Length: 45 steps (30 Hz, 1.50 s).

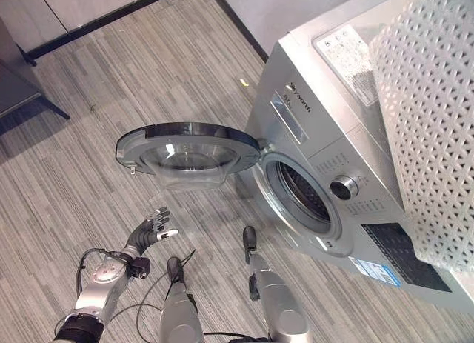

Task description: Grab the laundry basket,head to the washer,open it,put in the laundry and shut it.

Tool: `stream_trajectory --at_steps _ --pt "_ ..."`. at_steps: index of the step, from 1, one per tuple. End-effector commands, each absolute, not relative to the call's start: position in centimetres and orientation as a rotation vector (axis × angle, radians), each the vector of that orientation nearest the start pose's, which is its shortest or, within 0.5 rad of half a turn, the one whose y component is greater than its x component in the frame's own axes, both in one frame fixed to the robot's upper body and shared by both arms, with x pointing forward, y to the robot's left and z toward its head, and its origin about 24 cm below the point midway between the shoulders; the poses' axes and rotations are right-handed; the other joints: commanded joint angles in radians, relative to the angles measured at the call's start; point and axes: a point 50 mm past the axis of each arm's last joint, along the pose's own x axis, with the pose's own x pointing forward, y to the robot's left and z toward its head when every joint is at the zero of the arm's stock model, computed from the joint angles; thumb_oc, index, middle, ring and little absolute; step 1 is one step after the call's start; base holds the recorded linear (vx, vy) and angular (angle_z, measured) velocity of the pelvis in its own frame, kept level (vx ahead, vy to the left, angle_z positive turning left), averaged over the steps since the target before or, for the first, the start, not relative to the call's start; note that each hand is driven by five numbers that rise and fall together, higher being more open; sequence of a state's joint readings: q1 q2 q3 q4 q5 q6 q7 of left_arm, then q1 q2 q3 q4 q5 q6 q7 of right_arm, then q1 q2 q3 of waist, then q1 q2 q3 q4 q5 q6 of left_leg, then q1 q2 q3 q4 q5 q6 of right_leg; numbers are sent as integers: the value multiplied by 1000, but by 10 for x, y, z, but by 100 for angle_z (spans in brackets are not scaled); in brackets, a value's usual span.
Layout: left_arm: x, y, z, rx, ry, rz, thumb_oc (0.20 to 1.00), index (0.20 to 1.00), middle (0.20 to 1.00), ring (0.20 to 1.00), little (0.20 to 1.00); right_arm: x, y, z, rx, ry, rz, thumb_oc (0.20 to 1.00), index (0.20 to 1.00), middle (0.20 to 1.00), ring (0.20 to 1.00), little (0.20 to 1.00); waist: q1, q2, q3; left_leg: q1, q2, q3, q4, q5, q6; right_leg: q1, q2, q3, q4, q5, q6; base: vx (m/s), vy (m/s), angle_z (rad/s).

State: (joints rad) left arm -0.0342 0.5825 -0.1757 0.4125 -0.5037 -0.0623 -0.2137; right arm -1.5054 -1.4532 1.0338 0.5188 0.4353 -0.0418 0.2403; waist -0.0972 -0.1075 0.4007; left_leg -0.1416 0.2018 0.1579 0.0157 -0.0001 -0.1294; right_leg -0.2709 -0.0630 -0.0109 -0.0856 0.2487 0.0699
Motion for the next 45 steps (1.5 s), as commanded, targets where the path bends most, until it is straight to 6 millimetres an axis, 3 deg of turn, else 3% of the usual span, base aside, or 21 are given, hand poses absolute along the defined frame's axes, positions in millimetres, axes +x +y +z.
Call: stream_trajectory --at_steps 1,2,5,6,7,8,10,11,12,15,18,21,22,24,25,26,28,29,34,40,45 --pt "229 265 -5 113 330 -182 1000 1000 1000 1000 1000 295 -302 410 -1240 -354 -91 1000 1000 1000 1000 1000 7 -34 -39 -48 45 -39 171 -104 16 -38 -56 37 170 -154 55 0 0 0" --pt "228 264 -6 111 332 -186 1000 1000 1000 1000 1000 296 -301 401 -1245 -336 -63 1000 1000 1000 1000 1000 6 -36 -40 -49 46 -41 172 -104 16 -37 -56 36 170 -154 55 0 0 0" --pt "229 257 -8 97 330 -203 1000 1000 1000 1000 1000 304 -299 346 -1312 -199 71 1000 1000 1000 1000 1000 3 -24 -30 -44 49 -40 178 -111 16 -28 -53 36 171 -159 55 -8 -2 2" --pt "229 258 -7 101 330 -203 1000 1000 1000 1000 1000 304 -300 345 -1308 -198 69 1000 1000 1000 1000 1000 3 -29 -33 -47 46 -40 175 -106 17 -31 -55 35 170 -157 55 0 0 0" --pt "230 255 -8 97 331 -209 1000 1000 1000 1000 1000 308 -300 328 -1301 -160 99 1000 1000 1000 1000 1000 6 -23 -29 -43 48 -40 177 -111 18 -27 -53 36 171 -160 55 0 0 0" --pt "232 251 -8 99 327 -217 1000 1000 1000 1000 1000 313 -299 288 -1284 -76 172 1000 1000 1000 1000 1000 10 -15 -28 -41 45 -43 173 -109 20 -23 -58 31 168 -161 55 0 0 0" --pt "233 250 -8 106 328 -221 1000 1000 1000 1000 1000 311 -298 273 -1277 -50 203 1000 1000 1000 1000 1000 16 -14 -28 -42 43 -45 171 -109 21 -22 -59 30 166 -162 55 0 0 0" --pt "236 246 -8 109 326 -222 1000 1000 1000 1000 1000 312 -294 241 -1248 9 264 1000 1000 1000 1000 1000 16 -3 -29 -44 41 -51 168 -107 23 -19 -64 27 165 -164 54 0 0 0" --pt "236 246 -8 112 326 -225 1000 1000 1000 1000 1000 311 -295 240 -1246 11 261 1000 1000 1000 1000 1000 19 -5 -29 -44 41 -51 168 -106 23 -19 -64 26 165 -164 54 0 0 0" --pt "239 243 -8 124 324 -220 1000 1000 1000 1000 1000 305 -291 199 -1222 98 338 1000 1000 1000 1000 1000 23 9 -35 -47 34 -61 158 -101 25 -15 -71 17 161 -167 52 12 -8 5" --pt "241 244 -5 132 317 -215 1000 1000 1000 1000 1000 301 -294 185 -1268 153 346 1000 1000 1000 1000 1000 25 17 -37 -56 30 -71 157 -98 26 -14 -76 10 159 -170 51 -4 -27 5" --pt "239 247 -6 133 321 -207 1000 1000 1000 1000 1000 301 -302 194 -1261 119 267 1000 1000 1000 1000 1000 27 23 -33 -61 28 -76 162 -98 27 -12 -78 9 158 -168 51 -6 -17 13" --pt "236 248 -8 134 332 -205 1000 1000 1000 1000 1000 307 -314 210 -1214 67 146 1000 1000 1000 1000 1000 29 24 -32 -64 24 -78 163 -98 29 -12 -80 11 157 -164 51 -8 -10 13" --pt "236 249 -9 134 336 -202 1000 1000 1000 1000 1000 309 -319 220 -1193 37 89 1000 1000 1000 1000 1000 30 24 -31 -65 22 -79 163 -98 30 -12 -80 11 157 -162 51 -5 -4 3" --pt "235 250 -10 134 342 -198 1000 1000 1000 1000 1000 313 -332 252 -1140 -58 -62 1000 1000 1000 1000 1000 35 23 -30 -66 21 -78 164 -100 32 -15 -82 13 158 -160 51 0 0 0" --pt "235 250 -9 133 341 -197 1000 1000 1000 1000 1000 314 -331 253 -1140 -60 -61 1000 1000 1000 1000 1000 32 21 -32 -69 18 -79 161 -95 33 -19 -84 13 157 -157 51 0 0 0" --pt "237 251 -8 136 339 -195 1000 1000 1000 1000 1000 316 -339 313 -1035 -272 -263 1000 1000 1000 1000 1000 43 20 -28 -66 20 -75 167 -105 34 -17 -80 19 160 -159 51 -8 2 2" --pt "239 250 -8 133 336 -196 1000 1000 1000 1000 1000 316 -336 333 -999 -349 -314 1000 1000 1000 1000 1000 44 19 -29 -65 19 -74 165 -105 35 -18 -79 22 160 -158 51 0 0 0" --pt "243 252 -4 139 323 -185 1000 1000 1000 1000 1000 314 -312 392 -961 -555 -391 1000 1000 1000 1000 1000 48 11 -39 -65 13 -71 158 -104 37 -25 -79 25 162 -151 49 0 2 -1" --pt "242 251 -5 138 325 -191 1000 1000 1000 1000 1000 319 -292 427 -899 -649 -404 1000 1000 1000 1000 1000 51 10 -56 -69 14 -68 155 -103 36 -29 -77 21 159 -147 48 10 -4 -2" --pt "242 251 -5 132 325 -184 1000 1000 1000 1000 1000 326 -281 427 -891 -637 -357 1000 1000 1000 1000 1000 50 12 -63 -75 17 -70 157 -102 34 -32 -75 19 158 -150 45 9 -2 2"
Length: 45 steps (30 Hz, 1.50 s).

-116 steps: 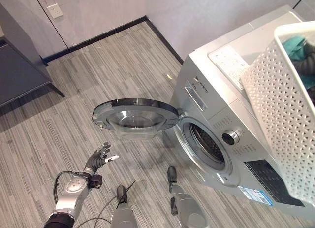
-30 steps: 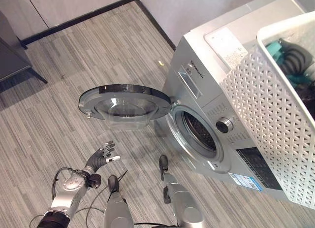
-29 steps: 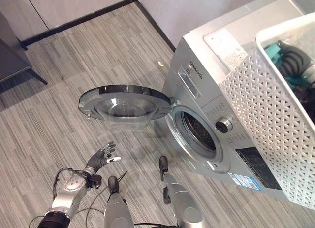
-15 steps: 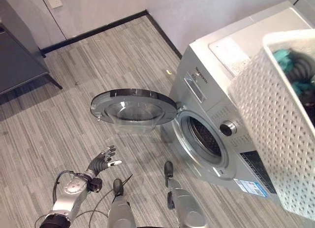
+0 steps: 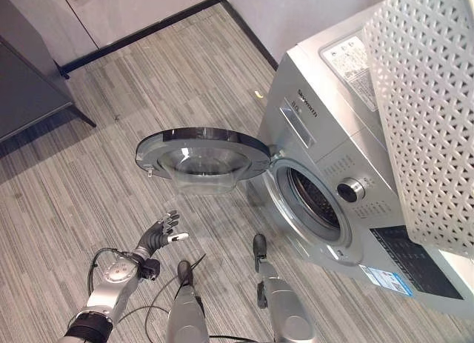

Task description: Grab the laundry basket,head to the washer,open it,put in the laundry and shut it.

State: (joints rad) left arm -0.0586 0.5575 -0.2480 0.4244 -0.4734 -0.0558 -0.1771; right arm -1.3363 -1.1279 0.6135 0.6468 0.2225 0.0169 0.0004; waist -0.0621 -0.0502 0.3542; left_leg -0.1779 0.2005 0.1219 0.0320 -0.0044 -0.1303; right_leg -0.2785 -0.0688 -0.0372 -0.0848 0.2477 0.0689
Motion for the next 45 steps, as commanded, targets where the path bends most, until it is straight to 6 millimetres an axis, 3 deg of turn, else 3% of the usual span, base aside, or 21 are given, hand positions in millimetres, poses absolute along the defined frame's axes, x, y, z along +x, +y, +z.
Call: stream_trajectory --at_steps 1,12,22,23,24,26,28,30,32,43,44,45 --pt "242 252 -5 129 326 -181 1000 1000 1000 1000 1000 328 -280 424 -900 -623 -348 1000 1000 1000 1000 1000 15 -45 -18 -38 20 -35 141 -98 35 -24 -68 45 158 -150 46 32 -3 1" --pt "239 253 -9 118 343 -172 1000 1000 1000 1000 1000 336 -287 391 -1010 -503 -297 1000 1000 1000 1000 1000 17 -40 -27 -39 17 -41 138 -96 37 -18 -67 41 155 -159 45 3 -1 0" --pt "235 251 -14 129 373 -211 1000 1000 1000 1000 1000 338 -294 370 -1504 -213 -211 1000 1000 1000 1000 1000 20 -47 -41 -34 20 -42 135 -91 34 -6 -72 37 154 -168 47 0 0 0" --pt "235 251 -14 128 373 -213 1000 1000 1000 1000 1000 339 -293 365 -1530 -196 -186 1000 1000 1000 1000 1000 19 -46 -42 -32 21 -42 134 -91 34 -5 -72 38 154 -169 47 0 0 0" --pt "233 250 -17 126 381 -217 1000 1000 1000 1000 1000 340 -290 348 -1629 -136 -108 1000 1000 1000 1000 1000 21 -43 -44 -23 25 -41 137 -98 32 7 -69 35 153 -176 48 0 0 0" --pt "233 250 -17 125 382 -218 1000 1000 1000 1000 1000 339 -289 343 -1677 -120 -88 1000 1000 1000 1000 1000 20 -46 -49 -26 22 -41 133 -93 32 6 -73 33 151 -174 48 0 0 0" --pt "233 250 -18 122 381 -208 1000 1000 1000 1000 1000 336 -282 325 -1859 -116 -29 1000 1000 1000 1000 1000 21 -40 -52 -17 26 -40 137 -101 31 16 -71 32 150 -178 51 15 10 0" --pt "234 250 -18 126 378 -200 1000 1000 1000 1000 1000 334 -281 311 -1933 -125 -1 1000 1000 1000 1000 1000 19 -42 -59 -20 23 -43 134 -97 33 16 -75 29 146 -177 52 0 0 0" --pt "233 253 -17 139 375 -191 1000 1000 1000 1000 1000 334 -281 298 -1926 -132 18 1000 1000 1000 1000 1000 18 -43 -65 -22 22 -47 136 -99 34 21 -77 27 145 -179 52 0 0 0" --pt "227 253 -22 141 391 -189 1000 1000 1000 1000 1000 330 -298 277 -1767 -10 59 1000 1000 1000 1000 1000 21 -46 -68 -19 17 -50 137 -101 37 24 -81 27 150 -180 52 1 1 4" --pt "227 254 -21 146 393 -190 1000 1000 1000 1000 1000 330 -300 277 -1753 1 52 592 592 592 592 592 24 -47 -65 -21 17 -51 138 -100 37 24 -82 26 150 -178 53 0 0 0" --pt "226 254 -22 149 396 -190 1000 1000 1000 1000 1000 331 -302 281 -1745 -4 33 529 529 529 529 529 25 -47 -63 -22 17 -51 138 -99 37 22 -82 25 150 -177 53 0 0 0"
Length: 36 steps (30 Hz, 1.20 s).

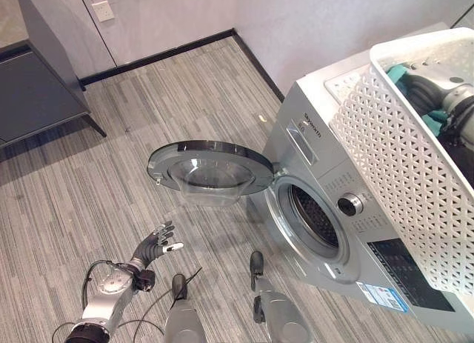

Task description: Grab the laundry basket,head to the washer,open it,put in the laundry and shut it.

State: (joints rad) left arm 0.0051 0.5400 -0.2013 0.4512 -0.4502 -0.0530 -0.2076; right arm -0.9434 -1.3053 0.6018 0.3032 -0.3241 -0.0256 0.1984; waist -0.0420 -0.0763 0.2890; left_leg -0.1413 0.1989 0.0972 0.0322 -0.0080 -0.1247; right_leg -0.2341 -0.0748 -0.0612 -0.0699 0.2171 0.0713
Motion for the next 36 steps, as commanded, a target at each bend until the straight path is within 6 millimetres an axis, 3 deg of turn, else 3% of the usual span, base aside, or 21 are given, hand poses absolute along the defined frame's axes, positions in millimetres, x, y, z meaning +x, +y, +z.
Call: stream_trajectory --at_steps 1,3,4,5,6,8,19,20,21,22,26,27,32,36 --pt "226 254 -22 148 396 -190 1000 1000 1000 1000 1000 331 -302 281 -1745 -5 33 529 529 529 529 529 5 -20 2 -59 18 -26 137 -96 32 -23 -76 50 136 -146 51 0 0 0" --pt "225 255 -23 154 404 -189 1000 1000 1000 1000 1000 333 -305 300 -1720 -52 -54 715 715 715 715 715 9 -19 4 -64 18 -24 138 -94 33 -27 -78 51 136 -143 51 0 0 0" --pt "225 255 -23 152 403 -188 1000 1000 1000 1000 1000 333 -305 300 -1722 -54 -54 583 583 583 583 583 8 -18 5 -65 18 -24 139 -94 33 -27 -78 52 136 -143 51 0 0 0" --pt "225 255 -23 152 403 -187 1000 1000 1000 1000 1000 334 -304 311 -1709 -87 -90 401 401 401 401 401 9 -18 6 -66 18 -24 142 -96 33 -27 -77 54 136 -143 50 11 3 -4" --pt "226 255 -25 146 408 -183 1000 1000 1000 1000 1000 334 -300 333 -1679 -172 -160 200 200 200 200 200 12 -19 2 -64 22 -23 146 -102 33 -24 -72 56 138 -147 49 5 2 -4" --pt "227 253 -25 130 403 -185 1000 1000 1000 1000 1000 329 -295 361 -1595 -295 -235 200 200 200 200 200 9 -21 -6 -61 25 -24 149 -106 33 -20 -70 57 140 -151 49 16 1 -1" --pt "228 250 -26 111 403 -193 1000 1000 1000 1000 1000 309 -286 419 -1402 -534 -354 200 200 200 200 200 1 -38 -31 -46 23 -22 136 -104 32 -13 -70 54 136 -149 51 0 0 0" --pt "228 249 -27 109 403 -185 1000 1000 1000 1000 1000 309 -284 421 -1371 -572 -374 514 514 514 514 514 0 -36 -33 -45 21 -20 134 -106 33 -12 -70 55 134 -144 51 0 0 0" --pt "229 249 -27 109 401 -181 1000 1000 1000 1000 1000 310 -282 420 -1365 -581 -372 580 580 580 580 580 0 -36 -33 -44 20 -20 134 -107 33 -11 -71 55 133 -142 51 10 8 -4" --pt "230 249 -27 109 399 -176 1000 1000 1000 1000 1000 313 -280 415 -1365 -575 -355 1000 1000 1000 1000 1000 0 -35 -33 -43 19 -19 134 -108 33 -10 -71 54 132 -142 50 6 -1 -4" --pt "229 250 -28 108 402 -171 1000 1000 1000 1000 1000 317 -281 400 -1366 -531 -318 1000 1000 1000 1000 1000 1 -36 -35 -43 17 -20 135 -109 34 -8 -73 51 130 -142 50 5 -5 -3" --pt "228 249 -28 106 405 -171 1000 1000 1000 1000 1000 323 -285 385 -1377 -470 -298 1000 1000 1000 1000 1000 2 -32 -34 -44 17 -21 136 -109 34 -7 -74 49 129 -143 50 0 0 0" --pt "224 251 -30 125 422 -177 1000 1000 1000 1000 1000 336 -300 351 -1394 -327 -301 1000 1000 1000 1000 1000 12 -17 -25 -45 12 -23 133 -104 35 -8 -76 49 128 -144 49 0 0 0" --pt "224 253 -29 127 419 -165 1000 1000 1000 1000 1000 340 -302 341 -1374 -303 -300 1000 1000 1000 1000 1000 14 -3 -26 -41 10 -23 127 -100 34 -4 -78 48 124 -145 48 0 0 0"
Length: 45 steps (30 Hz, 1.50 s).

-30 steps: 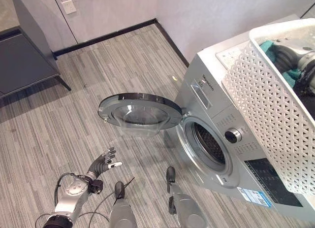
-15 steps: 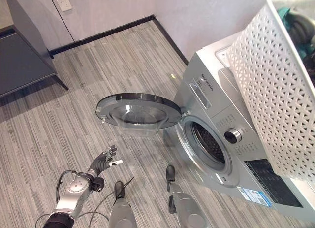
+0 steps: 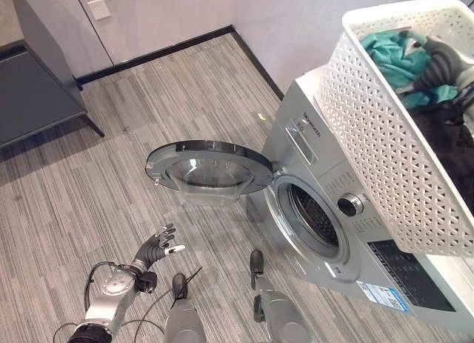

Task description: Grab the laundry basket,head to the washer,open it,put in the laundry and shut it.

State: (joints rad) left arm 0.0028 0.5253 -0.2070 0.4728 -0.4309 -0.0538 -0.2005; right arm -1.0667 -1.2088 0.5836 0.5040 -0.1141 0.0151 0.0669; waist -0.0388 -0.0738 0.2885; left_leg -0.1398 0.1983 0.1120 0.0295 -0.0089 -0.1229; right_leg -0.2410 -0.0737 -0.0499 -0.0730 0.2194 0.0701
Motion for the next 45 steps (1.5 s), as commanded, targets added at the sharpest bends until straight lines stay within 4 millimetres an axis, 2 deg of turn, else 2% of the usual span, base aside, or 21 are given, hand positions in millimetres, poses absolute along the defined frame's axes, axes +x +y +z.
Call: stream_trajectory --at_steps 1,6,11,12,17,23,30,31,34,35,36,37,38,39,45 --pt "224 253 -29 127 419 -165 1000 1000 1000 1000 1000 340 -304 340 -1364 -304 -308 1000 1000 1000 1000 1000 11 -4 -25 -42 10 -38 128 -98 32 3 -80 36 127 -147 49 0 0 0" --pt "224 255 -27 129 412 -160 1000 1000 1000 1000 1000 342 -301 342 -1342 -316 -313 1000 1000 1000 1000 1000 12 6 -24 -42 8 -37 125 -96 32 -1 -81 39 130 -146 47 0 0 0" --pt "224 259 -23 140 408 -162 1000 1000 1000 1000 1000 339 -302 356 -1351 -304 -313 1000 1000 1000 1000 1000 11 11 -18 -51 7 -36 128 -92 30 -12 -79 41 136 -145 45 0 0 0" --pt "222 262 -22 148 415 -168 1000 1000 1000 1000 1000 336 -302 363 -1400 -264 -279 1000 1000 1000 1000 1000 7 10 -15 -55 10 -37 130 -88 28 -19 -78 44 141 -150 44 0 0 0" --pt "218 265 -21 173 427 -201 1000 1000 1000 1000 1000 325 -300 369 -1583 -139 -148 1000 1000 1000 1000 1000 -2 3 -4 -66 15 -34 137 -83 22 -33 -77 45 149 -152 45 -11 -1 2" --pt "218 268 -14 196 410 -233 1000 1000 1000 1000 1000 318 -295 364 -1743 2 5 1000 1000 1000 1000 1000 -9 -18 13 -75 18 -29 147 -82 18 -52 -80 50 165 -147 50 -4 0 1" --pt "215 270 -9 217 398 -247 1000 1000 1000 1000 1000 317 -294 355 -1804 75 75 1000 1000 1000 1000 1000 -11 -7 49 -96 18 -32 161 -78 14 -69 -85 50 178 -149 50 -20 -6 0" --pt "216 272 -8 220 394 -243 1000 1000 1000 1000 1000 316 -292 354 -1813 73 83 909 909 909 909 909 -11 -6 58 -103 19 -34 167 -78 14 -73 -86 47 182 -148 50 -56 -21 2" --pt "216 272 -6 225 390 -242 1000 1000 1000 1000 1000 316 -295 351 -1812 88 84 780 780 780 780 780 -11 -4 70 -106 18 -36 168 -77 15 -77 -87 46 187 -148 49 -11 -6 1" --pt "217 273 -5 229 387 -240 1000 1000 1000 1000 1000 316 -296 352 -1811 89 74 683 683 683 683 683 -10 -4 73 -107 18 -36 168 -76 14 -78 -87 46 188 -148 49 0 0 0" --pt "217 273 -5 230 384 -241 1000 1000 1000 1000 1000 316 -297 352 -1816 93 68 536 536 536 536 536 -9 -4 77 -109 17 -37 169 -76 15 -79 -87 48 189 -147 49 0 0 0" --pt "217 273 -4 232 384 -243 1000 1000 1000 1000 1000 316 -298 352 -1821 99 63 476 476 476 476 476 -9 -5 79 -111 17 -38 170 -76 15 -81 -87 48 191 -147 49 0 0 0" --pt "218 273 -3 233 380 -243 1000 1000 1000 1000 1000 316 -298 352 -1830 105 62 373 373 373 373 373 -9 -6 83 -115 18 -39 172 -77 15 -83 -87 48 192 -147 49 0 0 0" --pt "218 273 -3 233 380 -243 1000 1000 1000 1000 1000 316 -298 352 -1831 104 61 200 200 200 200 200 -10 -6 83 -115 18 -39 173 -77 15 -83 -87 47 192 -147 49 0 0 0" --pt "219 270 -2 246 381 -261 1000 1000 1000 1000 1000 314 -298 357 -1839 105 51 200 200 200 200 200 -10 -6 94 -124 17 -38 184 -82 17 -91 -85 49 200 -146 48 0 0 0"
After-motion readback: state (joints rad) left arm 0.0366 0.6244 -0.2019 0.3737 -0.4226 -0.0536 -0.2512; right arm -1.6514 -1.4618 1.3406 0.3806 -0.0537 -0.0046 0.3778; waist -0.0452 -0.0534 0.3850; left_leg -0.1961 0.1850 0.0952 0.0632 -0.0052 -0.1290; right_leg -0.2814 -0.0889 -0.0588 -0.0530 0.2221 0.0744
